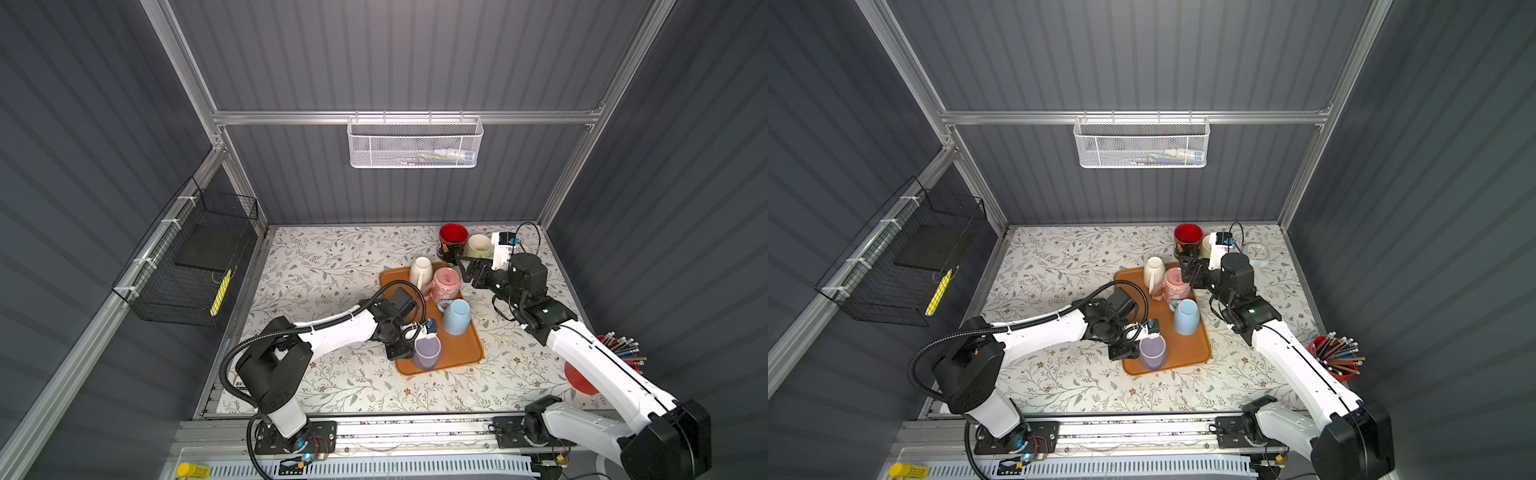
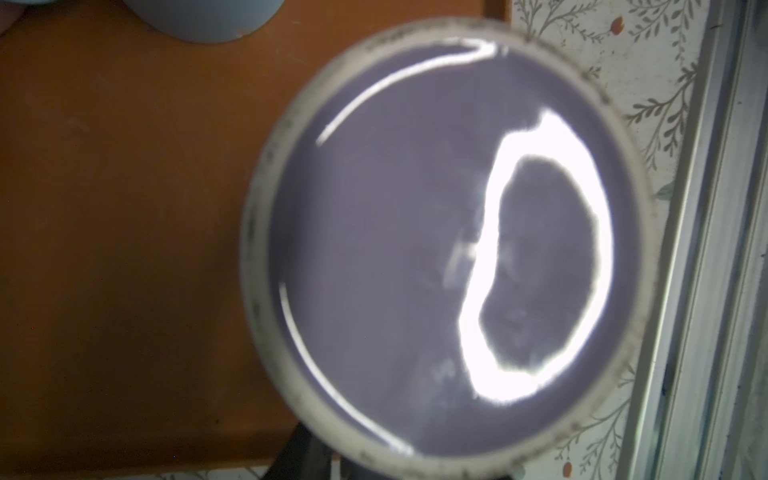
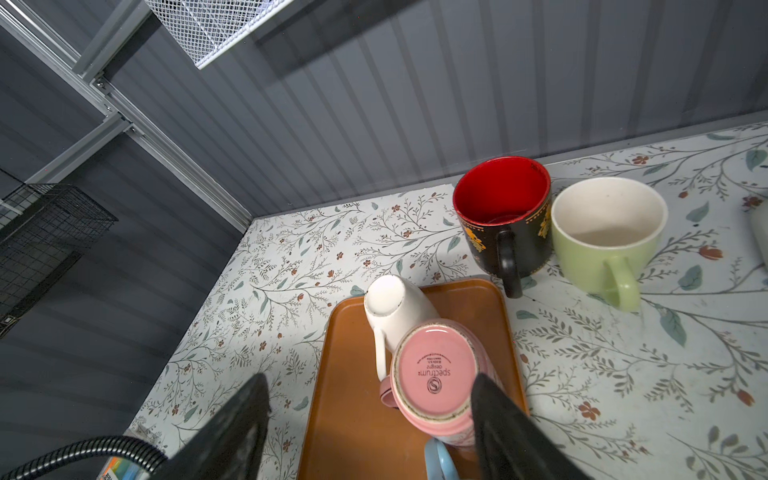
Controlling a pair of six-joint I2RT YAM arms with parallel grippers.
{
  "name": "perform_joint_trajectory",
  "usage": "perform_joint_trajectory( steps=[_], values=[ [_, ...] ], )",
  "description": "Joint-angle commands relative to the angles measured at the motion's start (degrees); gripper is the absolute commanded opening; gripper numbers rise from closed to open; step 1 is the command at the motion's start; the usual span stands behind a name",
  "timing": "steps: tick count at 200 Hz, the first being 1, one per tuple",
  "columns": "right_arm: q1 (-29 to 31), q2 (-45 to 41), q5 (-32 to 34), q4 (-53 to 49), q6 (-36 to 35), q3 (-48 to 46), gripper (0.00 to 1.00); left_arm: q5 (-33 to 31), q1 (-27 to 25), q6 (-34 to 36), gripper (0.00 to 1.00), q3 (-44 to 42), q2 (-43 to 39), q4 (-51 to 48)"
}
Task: Turn the mug right side up
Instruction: 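Close the left gripper on the lavender mug and lift it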
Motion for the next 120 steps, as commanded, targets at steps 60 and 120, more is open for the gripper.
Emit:
perform_joint_trajectory(
  steps=[60, 120],
  values=[
    [-0.19, 0.51, -1.79, 1.66, 1.11, -0.83, 0.76, -1.24, -1.08, -0.92, 0.27, 2.21, 1.29, -1.45],
    [-0.21, 0.5, -1.94, 1.74, 1.16, -0.57, 0.76, -1.68, -1.82, -1.34, 0.03, 2.95, 0.54, -1.47]
  ],
)
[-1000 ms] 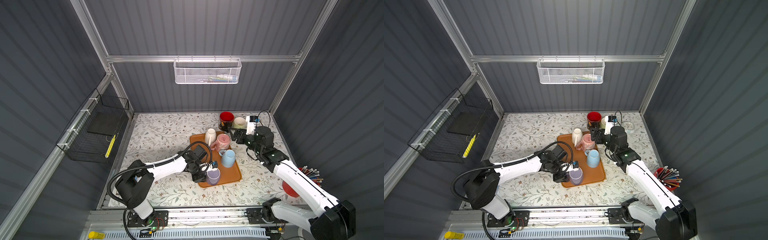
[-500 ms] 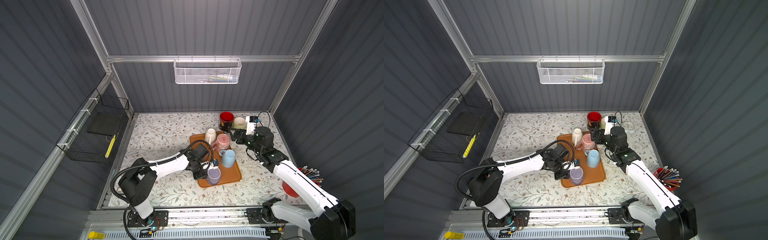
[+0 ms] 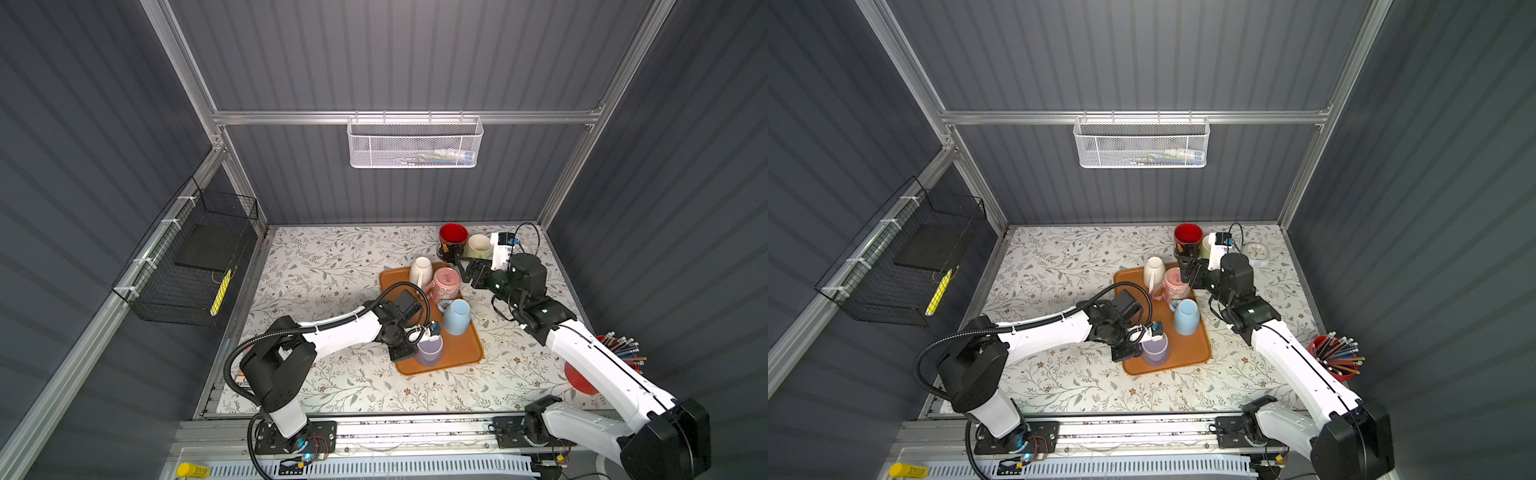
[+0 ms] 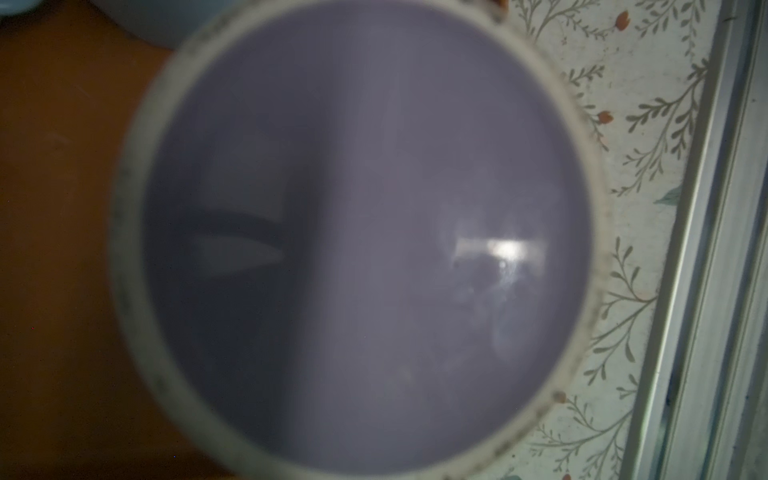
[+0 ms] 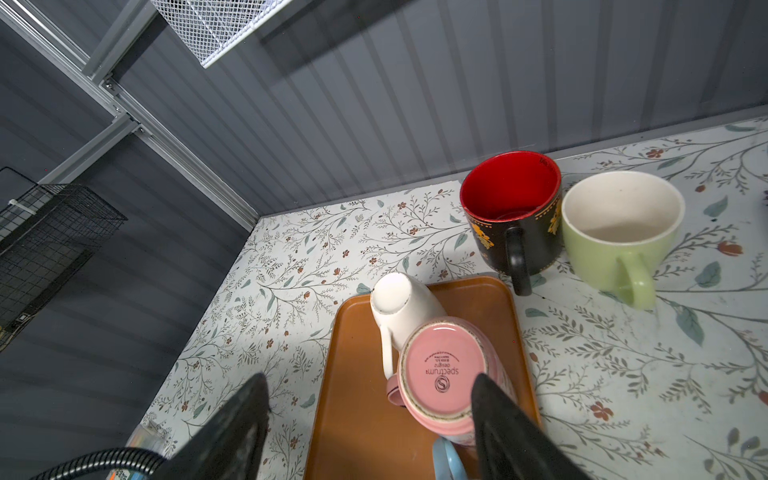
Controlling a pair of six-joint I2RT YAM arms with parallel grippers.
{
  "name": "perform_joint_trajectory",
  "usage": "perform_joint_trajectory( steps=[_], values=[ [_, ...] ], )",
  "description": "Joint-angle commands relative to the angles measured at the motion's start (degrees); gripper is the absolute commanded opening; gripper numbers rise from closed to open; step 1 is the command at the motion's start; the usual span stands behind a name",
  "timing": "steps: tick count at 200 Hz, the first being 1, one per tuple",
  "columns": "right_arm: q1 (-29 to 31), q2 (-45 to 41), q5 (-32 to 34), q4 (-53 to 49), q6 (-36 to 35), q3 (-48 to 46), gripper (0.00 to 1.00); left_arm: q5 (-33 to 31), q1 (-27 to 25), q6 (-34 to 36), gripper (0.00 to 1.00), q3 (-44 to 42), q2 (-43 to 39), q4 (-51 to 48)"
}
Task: Turn the mug right side up
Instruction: 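Close the left gripper on the lavender mug and lift it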
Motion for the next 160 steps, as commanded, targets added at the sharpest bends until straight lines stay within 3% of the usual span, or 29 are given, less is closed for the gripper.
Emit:
perform_joint_trajectory(
  steps=[1, 73, 160],
  values=[
    [-0.19, 0.31, -0.88, 1.26, 0.35, -0.31, 0.76, -0.12, -0.34, -0.48, 0.03, 2.17, -0.4, -1.33],
    [-0.19, 1.24, -0.98, 0.93, 0.56, -0.28, 0.76, -1.21, -0.37, -5.96, 0.0, -1.83, -4.84, 4.43],
    [-1.45, 1.13, -4.19, -1.11, 0.21, 2.23, 0.76, 2.4, -0.37, -10.6, 0.0, -6.21, -20.49, 14.61]
  ],
)
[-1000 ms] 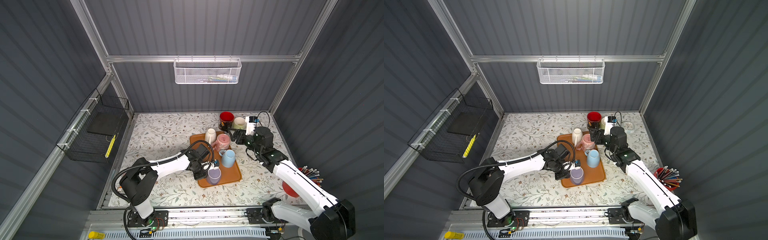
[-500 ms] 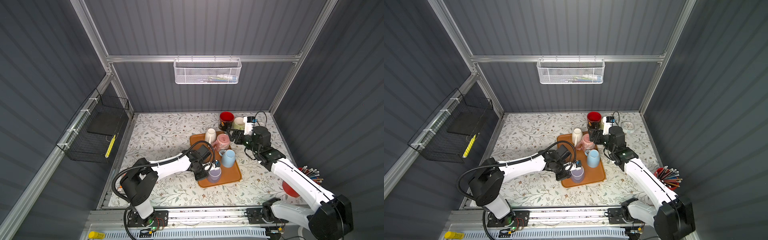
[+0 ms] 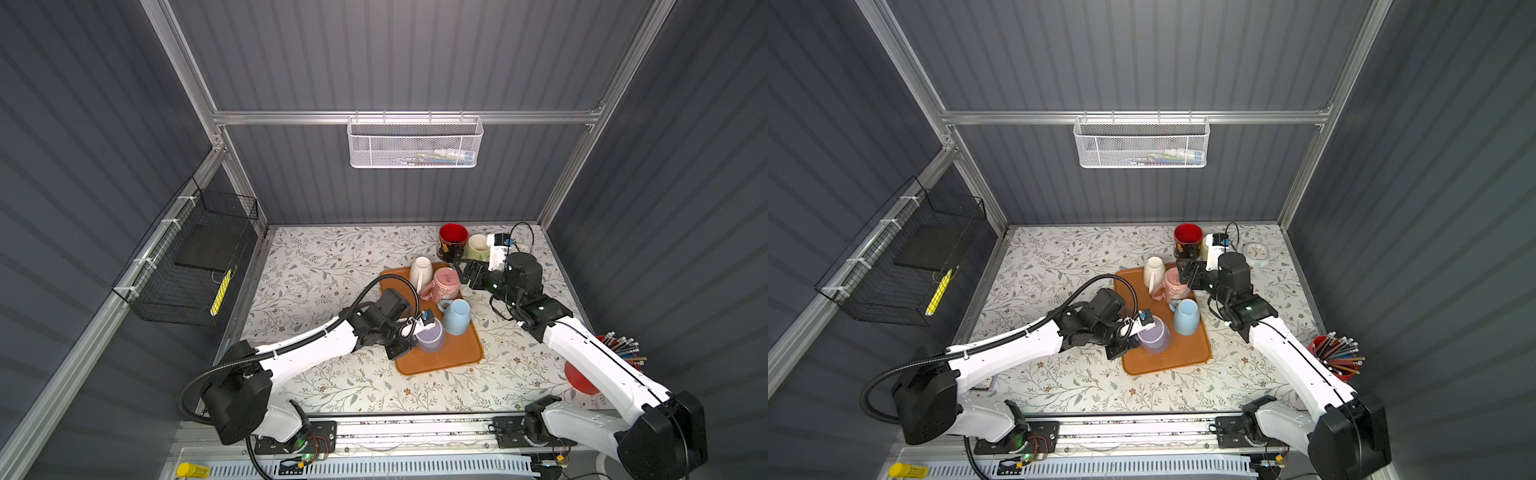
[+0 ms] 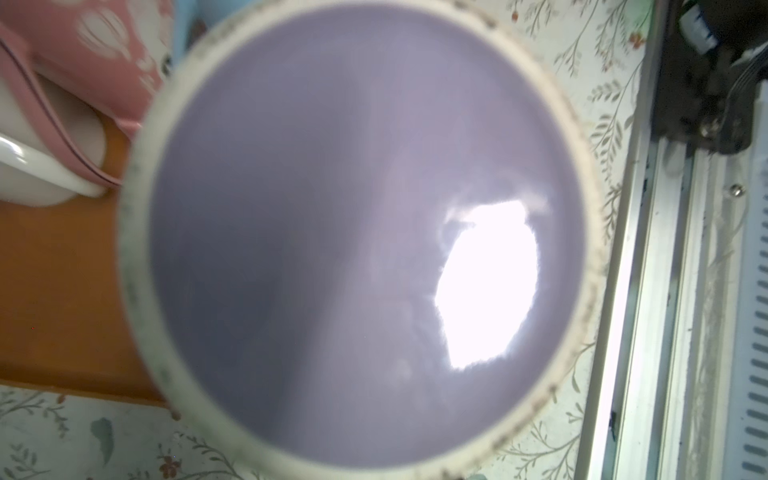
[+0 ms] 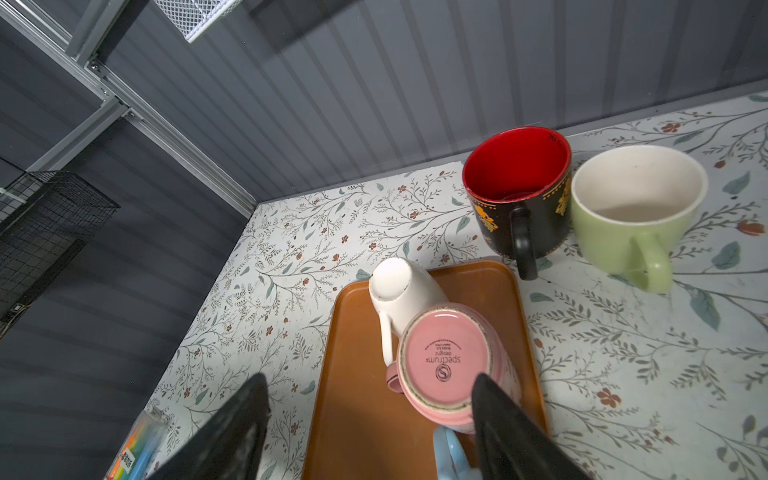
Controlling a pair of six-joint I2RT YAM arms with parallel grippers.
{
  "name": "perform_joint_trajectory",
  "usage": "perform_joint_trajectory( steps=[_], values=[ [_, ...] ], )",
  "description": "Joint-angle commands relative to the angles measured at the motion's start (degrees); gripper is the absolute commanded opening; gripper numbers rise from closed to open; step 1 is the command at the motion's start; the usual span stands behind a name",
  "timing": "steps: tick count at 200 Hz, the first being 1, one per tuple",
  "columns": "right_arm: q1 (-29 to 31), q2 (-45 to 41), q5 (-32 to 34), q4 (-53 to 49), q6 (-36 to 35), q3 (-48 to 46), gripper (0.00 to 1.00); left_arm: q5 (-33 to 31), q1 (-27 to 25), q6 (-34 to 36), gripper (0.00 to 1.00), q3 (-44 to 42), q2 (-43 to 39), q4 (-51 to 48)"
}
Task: Turn the mug right side up
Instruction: 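Close the left gripper on the lavender mug and lift it, then raise the lavender mug high with the left gripper while the right gripper approaches it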
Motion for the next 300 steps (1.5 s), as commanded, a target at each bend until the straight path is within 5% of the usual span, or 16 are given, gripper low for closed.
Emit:
perform_joint_trajectory(
  steps=[1, 52, 76, 116, 192, 216, 259, 300],
  values=[
    [-0.86, -0.74, -2.29, -0.04, -0.28, 1.67, 0.76, 2.57, -0.28, -1.81, 0.0, 0.15, -4.92, 6.27],
    [-1.96, -5.46, -3.76, 0.67, -5.87, 1.43, 0.76, 3.0, 0.14, -0.73, 0.0, 1.23, -12.18, 7.36],
    [-5.58, -6.58, -10.23, 5.6, -5.57, -0.47, 0.76, 4.76, 1.3, -2.64, 0.0, 0.34, -16.96, 8.85],
    [-12.15, -3.29, -28.32, 22.79, 2.84, -4.88, 0.78, 12.72, 6.5, -7.44, 0.0, -1.53, -23.62, 15.37],
    [-12.67, 10.65, -48.5, 58.78, 20.69, -8.19, 0.78, 26.7, 15.03, -15.75, 0.0, 1.43, -20.35, 31.34],
    [-12.97, 13.75, -51.45, 65.39, 21.46, -8.53, 0.78, 30.45, 17.64, -19.39, 0.0, -0.44, -18.11, 42.18],
    [-13.18, 20.2, -56.36, 82.17, 31.02, -7.9, 0.71, 37.56, 23.89, -38.57, 0.0, -1.48, -9.56, 70.72],
    [-11.51, 20.93, -57.47, 82.37, 30.81, -6.88, 0.73, 40.18, 25.31, -49.59, 0.0, 1.98, -2.32, 86.18]
  ],
)
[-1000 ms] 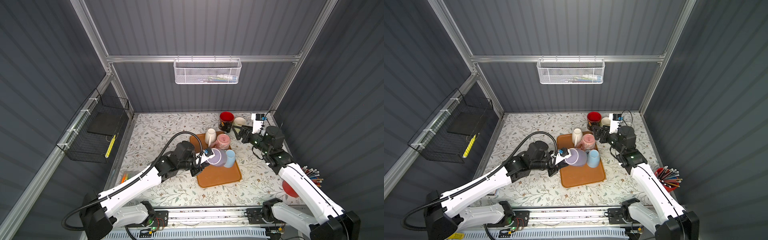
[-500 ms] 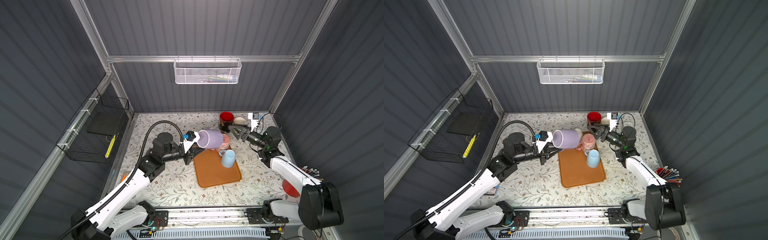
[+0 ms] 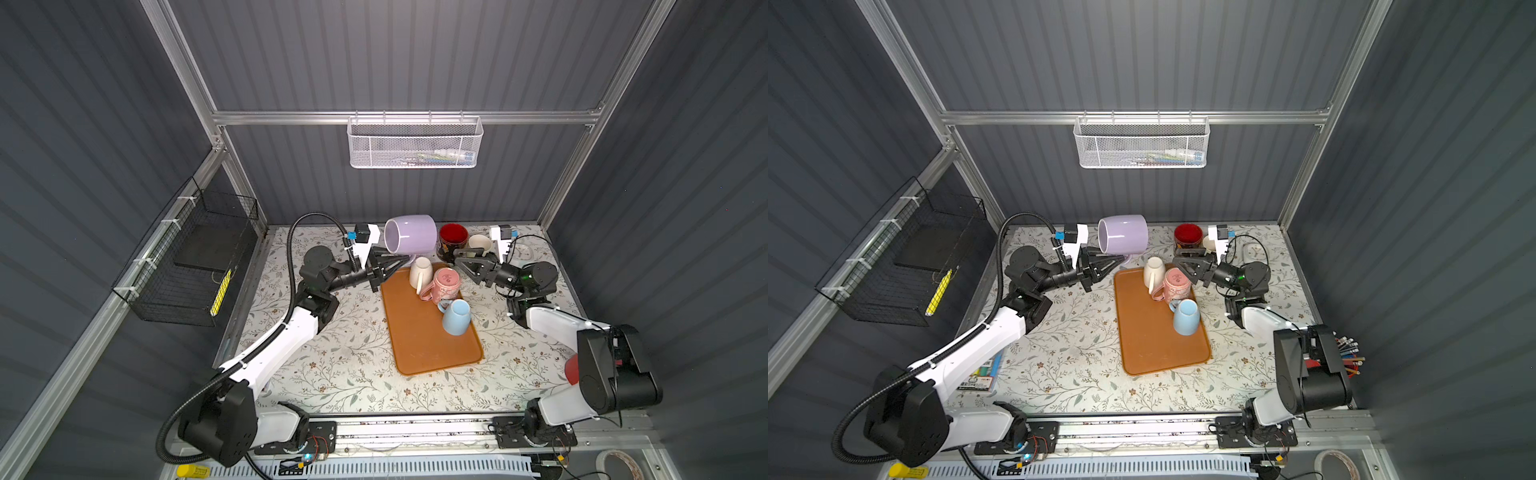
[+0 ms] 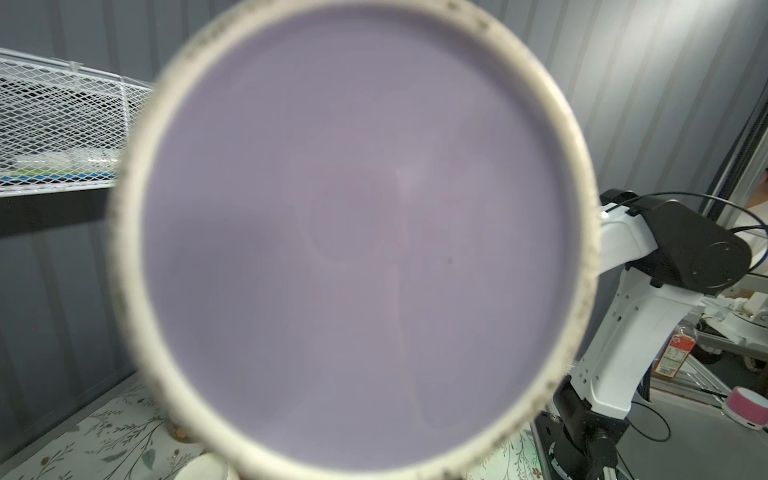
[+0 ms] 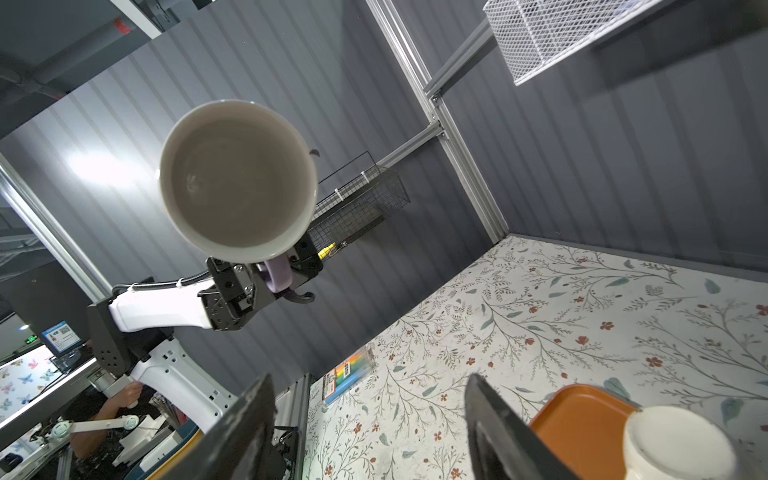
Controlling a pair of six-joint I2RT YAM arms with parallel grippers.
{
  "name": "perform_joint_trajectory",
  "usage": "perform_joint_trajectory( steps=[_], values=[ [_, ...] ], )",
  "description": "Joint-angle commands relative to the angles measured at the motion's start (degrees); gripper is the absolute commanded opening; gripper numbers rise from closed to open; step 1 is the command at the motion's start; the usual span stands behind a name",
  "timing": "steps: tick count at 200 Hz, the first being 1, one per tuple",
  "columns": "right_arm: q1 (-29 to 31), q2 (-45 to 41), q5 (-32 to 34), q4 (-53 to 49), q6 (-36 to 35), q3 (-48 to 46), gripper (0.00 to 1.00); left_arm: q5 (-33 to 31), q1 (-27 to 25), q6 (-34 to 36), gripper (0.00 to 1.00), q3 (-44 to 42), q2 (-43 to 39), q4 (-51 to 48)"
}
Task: Turn the mug right side up
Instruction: 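Raise the lavender mug high with the left gripper while the right gripper approaches it, then close the right gripper on the lavender mug's handle beside the left gripper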
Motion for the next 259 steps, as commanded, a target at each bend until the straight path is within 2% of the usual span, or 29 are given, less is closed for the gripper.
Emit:
perform_joint_trajectory(
  steps=[1, 48, 68, 120, 162, 182, 259],
  values=[
    [1.09, -0.25, -2.56, 6.26, 1.98, 1.34, 0.73, 4.14, 0.51, -10.72, 0.0, 3.89, 2.01, 19.97],
    [5.6, 1.56, -1.58, 3.81, 0.57, 6.34, 0.72, 5.4, 3.13, -28.12, 0.0, 6.55, 8.68, 40.67],
    [7.55, 1.36, -0.99, -0.67, -1.67, 9.32, 0.7, 5.82, 3.7, -32.53, 0.0, 7.83, 10.71, 44.8],
    [11.99, -1.83, 2.97, -17.38, -13.06, 15.52, 0.6, 5.85, 3.71, -32.93, 0.0, 8.93, 11.9, 44.81],
    [13.66, 0.87, 3.64, -17.82, -10.57, 21.59, 0.45, 7.24, 3.71, -33.8, 0.0, 10.75, 12.91, 44.8],
    [14.44, 1.62, 3.53, -16.32, -9.18, 23.4, 0.42, 6.96, 3.71, -33.92, 0.0, 11.06, 13.31, 44.8],
    [16.96, 2.69, 4.44, -20.67, -11.58, 27.6, 0.28, 7.92, 3.63, -33.91, 0.0, 10.74, 13.76, 44.81]
  ],
)
